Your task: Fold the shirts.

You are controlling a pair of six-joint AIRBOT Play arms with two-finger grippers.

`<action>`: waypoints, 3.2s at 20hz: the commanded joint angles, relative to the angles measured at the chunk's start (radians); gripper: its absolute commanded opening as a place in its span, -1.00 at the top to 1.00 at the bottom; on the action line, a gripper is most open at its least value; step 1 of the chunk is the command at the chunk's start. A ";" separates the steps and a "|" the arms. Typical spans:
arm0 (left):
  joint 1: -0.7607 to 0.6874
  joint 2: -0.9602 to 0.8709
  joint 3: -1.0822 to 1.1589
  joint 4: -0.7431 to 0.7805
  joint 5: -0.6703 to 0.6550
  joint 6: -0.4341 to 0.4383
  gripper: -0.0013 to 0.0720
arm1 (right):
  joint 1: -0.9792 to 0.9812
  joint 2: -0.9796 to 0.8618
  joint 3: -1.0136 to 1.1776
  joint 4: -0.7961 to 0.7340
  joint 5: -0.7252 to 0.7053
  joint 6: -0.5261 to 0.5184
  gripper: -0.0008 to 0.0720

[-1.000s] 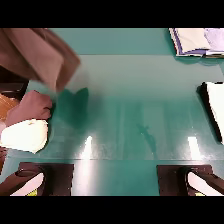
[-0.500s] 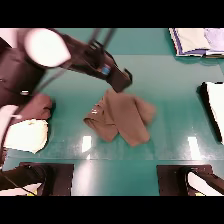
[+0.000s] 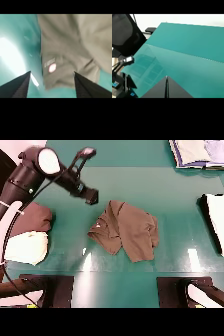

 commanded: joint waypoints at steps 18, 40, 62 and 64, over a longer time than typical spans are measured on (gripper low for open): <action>0.033 0.082 -0.618 -0.206 0.400 0.055 0.88 | -0.035 0.019 -0.172 0.001 0.095 0.002 0.93; 0.230 0.095 -0.446 -0.127 0.362 0.051 0.88 | 0.451 -0.212 -1.201 0.132 -0.311 -0.037 0.43; 0.230 0.575 0.202 0.151 0.257 -0.037 0.88 | -0.031 0.340 -0.264 -0.517 0.023 0.113 0.93; 0.230 0.559 0.099 0.103 0.246 -0.029 0.88 | 0.057 0.308 -0.332 -0.513 0.022 0.114 0.93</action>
